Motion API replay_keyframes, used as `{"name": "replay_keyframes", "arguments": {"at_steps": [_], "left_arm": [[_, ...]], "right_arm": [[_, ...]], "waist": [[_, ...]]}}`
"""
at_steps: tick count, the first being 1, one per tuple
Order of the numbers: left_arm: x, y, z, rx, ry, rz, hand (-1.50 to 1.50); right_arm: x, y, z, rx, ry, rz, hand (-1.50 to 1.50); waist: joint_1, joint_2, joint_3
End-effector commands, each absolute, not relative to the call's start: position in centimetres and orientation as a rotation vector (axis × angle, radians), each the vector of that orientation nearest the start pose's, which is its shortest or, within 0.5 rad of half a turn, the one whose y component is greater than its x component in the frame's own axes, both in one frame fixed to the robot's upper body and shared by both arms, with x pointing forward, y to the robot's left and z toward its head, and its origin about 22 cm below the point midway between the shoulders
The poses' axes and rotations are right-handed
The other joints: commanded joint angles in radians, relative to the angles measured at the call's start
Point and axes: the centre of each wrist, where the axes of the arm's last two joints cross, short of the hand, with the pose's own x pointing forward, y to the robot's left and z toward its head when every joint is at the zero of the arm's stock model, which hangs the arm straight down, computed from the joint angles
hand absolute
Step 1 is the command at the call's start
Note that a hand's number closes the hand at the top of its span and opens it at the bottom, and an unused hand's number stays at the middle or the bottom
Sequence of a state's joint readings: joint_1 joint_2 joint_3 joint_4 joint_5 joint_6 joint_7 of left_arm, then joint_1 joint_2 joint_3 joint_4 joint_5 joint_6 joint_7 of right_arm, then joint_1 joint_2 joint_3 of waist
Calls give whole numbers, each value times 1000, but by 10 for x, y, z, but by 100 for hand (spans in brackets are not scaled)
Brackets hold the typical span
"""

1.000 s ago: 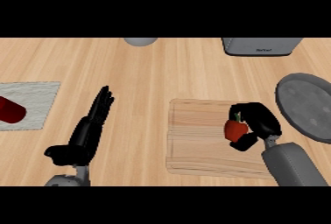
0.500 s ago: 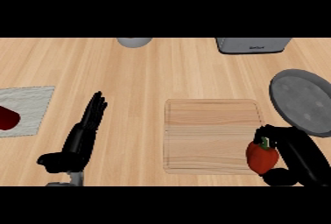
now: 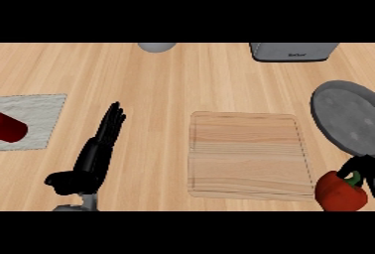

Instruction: Pick the bell pepper from the cutting board and place it in the pan

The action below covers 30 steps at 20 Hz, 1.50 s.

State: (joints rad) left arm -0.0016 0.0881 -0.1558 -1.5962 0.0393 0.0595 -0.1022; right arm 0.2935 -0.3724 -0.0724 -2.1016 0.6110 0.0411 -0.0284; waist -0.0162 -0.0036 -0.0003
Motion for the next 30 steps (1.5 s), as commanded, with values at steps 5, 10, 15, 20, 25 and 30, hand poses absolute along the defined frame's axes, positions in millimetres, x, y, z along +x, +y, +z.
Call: {"name": "replay_keyframes", "arguments": {"at_steps": [5, 10, 15, 20, 25, 30], "left_arm": [[245, 211, 17, -67, -1705, -133, 0], [245, 204, 7, -72, -1691, -130, 0], [247, 191, 26, -95, -1699, -142, 0], [260, 203, 14, -61, -1710, -145, 0], [254, 202, 11, -77, -1713, -162, 0], [244, 198, 4, -103, -1719, -179, 0]], "right_arm": [[188, -367, 98, -845, -1639, 486, 150], [231, -412, 79, -991, -1655, 455, 150], [256, -425, 46, -1216, -1638, 461, 150], [302, -450, 49, -1192, -1693, 281, 150], [317, -475, 40, -1226, -1691, 257, 150], [310, -499, 45, -1120, -1509, 337, 150]], "waist": [[16, 4, 1], [26, 7, 1], [38, 9, 3], [43, 13, 3], [57, 18, 4], [81, 29, 4]]}}
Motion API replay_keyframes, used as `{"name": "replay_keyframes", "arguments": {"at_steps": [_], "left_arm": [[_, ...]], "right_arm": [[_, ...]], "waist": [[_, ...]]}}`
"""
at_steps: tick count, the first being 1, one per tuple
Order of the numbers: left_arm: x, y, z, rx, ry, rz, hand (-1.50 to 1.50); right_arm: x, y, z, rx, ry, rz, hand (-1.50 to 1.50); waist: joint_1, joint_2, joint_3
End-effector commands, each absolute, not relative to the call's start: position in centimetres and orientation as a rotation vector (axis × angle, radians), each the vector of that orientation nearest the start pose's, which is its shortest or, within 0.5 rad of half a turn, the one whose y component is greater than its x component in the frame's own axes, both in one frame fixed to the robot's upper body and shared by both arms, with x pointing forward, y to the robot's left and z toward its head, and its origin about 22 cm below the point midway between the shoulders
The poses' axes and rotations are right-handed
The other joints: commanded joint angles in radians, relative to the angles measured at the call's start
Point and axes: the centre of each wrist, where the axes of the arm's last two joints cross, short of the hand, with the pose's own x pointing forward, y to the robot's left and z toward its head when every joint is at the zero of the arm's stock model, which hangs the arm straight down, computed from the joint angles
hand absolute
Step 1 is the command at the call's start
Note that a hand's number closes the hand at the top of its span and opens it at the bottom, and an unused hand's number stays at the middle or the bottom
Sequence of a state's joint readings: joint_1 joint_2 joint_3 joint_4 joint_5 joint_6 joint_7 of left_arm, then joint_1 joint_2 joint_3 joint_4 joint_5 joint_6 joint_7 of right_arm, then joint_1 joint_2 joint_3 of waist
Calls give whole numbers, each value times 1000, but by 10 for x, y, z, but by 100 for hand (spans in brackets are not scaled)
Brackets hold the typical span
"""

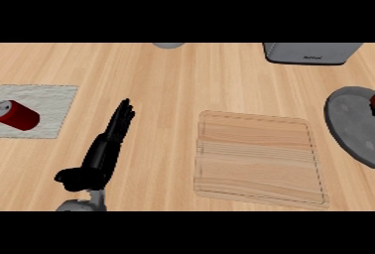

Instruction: Pick the bell pepper from the cutting board and place it in the pan

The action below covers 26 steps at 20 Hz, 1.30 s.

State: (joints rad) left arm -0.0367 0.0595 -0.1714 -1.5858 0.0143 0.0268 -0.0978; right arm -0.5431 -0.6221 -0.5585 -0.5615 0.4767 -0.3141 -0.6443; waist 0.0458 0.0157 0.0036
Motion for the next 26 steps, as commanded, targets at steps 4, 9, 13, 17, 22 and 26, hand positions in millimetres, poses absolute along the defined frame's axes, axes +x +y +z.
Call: {"name": "replay_keyframes", "arguments": {"at_steps": [4, 9, 13, 17, 22, 26], "left_arm": [[252, 187, 12, -153, -1718, -191, 0], [258, 180, 27, -119, -1724, -172, 0], [261, 187, 17, -117, -1731, -173, 0], [262, 197, 17, -93, -1718, -167, 0], [246, 205, 14, -84, -1727, -165, 0], [248, 190, 6, -95, -1708, -142, 0]], "right_arm": [[315, -489, 34, -1017, -1284, 622, -150], [340, -479, 53, -771, -1367, 553, -150], [339, -464, 28, -764, -1517, 413, -150], [336, -481, 46, -710, -1671, 219, -150], [296, -525, 49, -589, -1668, 88, -150], [280, -548, 67, -435, -1691, 62, -150]], "waist": [[42, 16, 0], [24, 8, 3], [17, 14, 4], [3, 10, 4], [-2, 3, 4], [-13, 2, 3]]}}
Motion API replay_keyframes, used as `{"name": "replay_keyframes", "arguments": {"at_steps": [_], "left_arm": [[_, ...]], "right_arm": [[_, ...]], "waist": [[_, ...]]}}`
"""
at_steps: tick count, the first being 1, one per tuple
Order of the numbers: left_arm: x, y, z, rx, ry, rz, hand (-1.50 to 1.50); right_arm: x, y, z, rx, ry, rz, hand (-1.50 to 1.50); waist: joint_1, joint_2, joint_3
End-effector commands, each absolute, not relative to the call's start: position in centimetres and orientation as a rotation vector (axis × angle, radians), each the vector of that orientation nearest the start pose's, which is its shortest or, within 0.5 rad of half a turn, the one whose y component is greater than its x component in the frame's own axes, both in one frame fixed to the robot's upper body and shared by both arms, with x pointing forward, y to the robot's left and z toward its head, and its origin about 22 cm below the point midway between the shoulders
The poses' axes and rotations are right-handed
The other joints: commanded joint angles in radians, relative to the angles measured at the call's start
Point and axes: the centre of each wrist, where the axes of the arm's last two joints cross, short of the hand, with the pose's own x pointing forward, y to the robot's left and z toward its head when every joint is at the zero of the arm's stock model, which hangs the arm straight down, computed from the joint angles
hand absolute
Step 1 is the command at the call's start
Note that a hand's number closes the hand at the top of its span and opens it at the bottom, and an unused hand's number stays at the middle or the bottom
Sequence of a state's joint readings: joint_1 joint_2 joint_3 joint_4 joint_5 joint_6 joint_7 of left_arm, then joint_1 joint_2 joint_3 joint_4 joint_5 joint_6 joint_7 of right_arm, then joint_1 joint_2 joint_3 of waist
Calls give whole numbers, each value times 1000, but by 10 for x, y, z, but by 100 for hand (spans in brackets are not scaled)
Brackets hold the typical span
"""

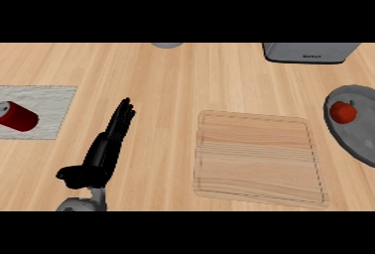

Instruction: Pick the bell pepper from the cutting board and place it in the pan

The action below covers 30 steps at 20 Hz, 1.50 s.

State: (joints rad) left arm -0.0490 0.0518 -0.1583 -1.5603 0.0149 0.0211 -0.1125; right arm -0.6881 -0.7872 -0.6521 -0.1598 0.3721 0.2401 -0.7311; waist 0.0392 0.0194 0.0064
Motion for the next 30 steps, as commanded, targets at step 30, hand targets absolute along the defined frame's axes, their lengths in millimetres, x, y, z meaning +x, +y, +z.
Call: {"name": "replay_keyframes", "arguments": {"at_steps": [30], "left_arm": [[248, 211, 13, -78, -1714, -120, 0]], "right_arm": [[159, -592, 24, -303, -1690, 245, -150]], "waist": [[-30, -14, 1]]}}
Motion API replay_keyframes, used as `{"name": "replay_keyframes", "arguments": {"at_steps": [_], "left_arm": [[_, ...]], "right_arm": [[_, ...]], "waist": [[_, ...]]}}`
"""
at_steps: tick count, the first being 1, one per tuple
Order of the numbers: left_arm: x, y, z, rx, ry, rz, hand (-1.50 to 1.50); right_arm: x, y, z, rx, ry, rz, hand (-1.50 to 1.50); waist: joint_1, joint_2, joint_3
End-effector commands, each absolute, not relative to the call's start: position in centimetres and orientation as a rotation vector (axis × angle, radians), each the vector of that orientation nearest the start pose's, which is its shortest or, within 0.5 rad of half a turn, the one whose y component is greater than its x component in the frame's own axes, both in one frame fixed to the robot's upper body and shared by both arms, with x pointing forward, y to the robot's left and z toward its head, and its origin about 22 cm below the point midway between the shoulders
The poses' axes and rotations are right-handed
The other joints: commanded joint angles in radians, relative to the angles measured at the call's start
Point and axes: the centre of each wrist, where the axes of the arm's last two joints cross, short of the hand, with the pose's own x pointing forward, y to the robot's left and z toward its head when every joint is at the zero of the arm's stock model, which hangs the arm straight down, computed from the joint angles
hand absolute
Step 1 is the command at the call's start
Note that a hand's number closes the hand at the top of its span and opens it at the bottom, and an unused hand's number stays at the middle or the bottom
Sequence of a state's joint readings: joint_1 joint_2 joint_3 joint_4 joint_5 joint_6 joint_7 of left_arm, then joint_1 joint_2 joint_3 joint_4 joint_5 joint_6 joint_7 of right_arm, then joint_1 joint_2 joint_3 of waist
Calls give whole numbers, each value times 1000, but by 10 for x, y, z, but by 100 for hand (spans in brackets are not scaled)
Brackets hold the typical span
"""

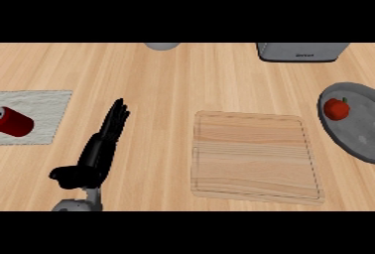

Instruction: Pick the bell pepper from the cutting board and place it in the pan

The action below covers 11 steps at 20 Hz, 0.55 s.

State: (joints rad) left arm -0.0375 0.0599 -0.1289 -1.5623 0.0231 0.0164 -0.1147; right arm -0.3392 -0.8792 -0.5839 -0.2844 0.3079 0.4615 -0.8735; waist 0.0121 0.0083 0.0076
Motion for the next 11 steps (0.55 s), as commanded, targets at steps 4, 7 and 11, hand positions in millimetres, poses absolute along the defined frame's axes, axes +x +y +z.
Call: {"name": "replay_keyframes", "arguments": {"at_steps": [4, 7, 11], "left_arm": [[247, 198, 7, -89, -1696, -144, 0], [249, 203, 1, -76, -1695, -153, 0], [245, 202, 1, -81, -1709, -130, 0]], "right_arm": [[175, -590, 33, -345, -1687, 261, -150], [174, -595, 42, -353, -1708, 281, -150], [162, -597, 38, -432, -1725, 332, -150]], "waist": [[7, 0, 0], [4, 0, -1], [0, -2, -2]]}}
